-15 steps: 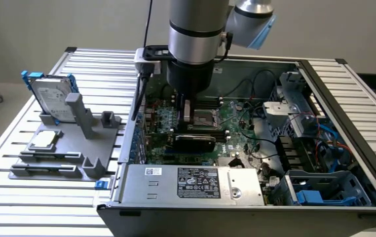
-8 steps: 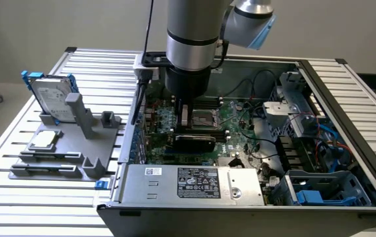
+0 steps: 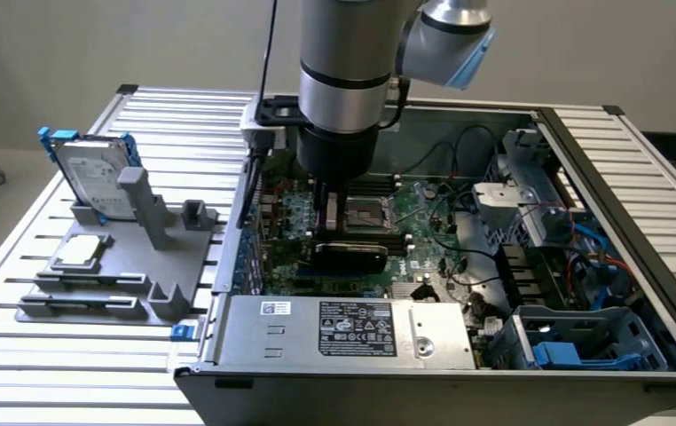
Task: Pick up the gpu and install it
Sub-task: 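Press down on the gpu until it lock into place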
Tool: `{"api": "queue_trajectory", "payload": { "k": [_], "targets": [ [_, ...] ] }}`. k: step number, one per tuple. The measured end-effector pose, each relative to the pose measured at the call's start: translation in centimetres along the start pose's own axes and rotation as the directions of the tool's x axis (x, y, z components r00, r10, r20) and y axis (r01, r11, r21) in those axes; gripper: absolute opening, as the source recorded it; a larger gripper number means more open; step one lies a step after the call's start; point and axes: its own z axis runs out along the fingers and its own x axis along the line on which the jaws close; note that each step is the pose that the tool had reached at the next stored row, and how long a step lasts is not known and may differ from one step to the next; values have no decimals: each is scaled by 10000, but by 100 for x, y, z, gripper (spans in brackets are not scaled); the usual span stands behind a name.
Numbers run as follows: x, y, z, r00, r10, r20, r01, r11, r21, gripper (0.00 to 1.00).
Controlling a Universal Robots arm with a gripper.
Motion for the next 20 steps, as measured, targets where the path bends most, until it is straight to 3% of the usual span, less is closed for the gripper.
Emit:
{"api": "queue_trajectory", "payload": {
  "k": [20],
  "targets": [
    [-35,40,53,10000,0,0,0,10000,0,11]
  ]
}}
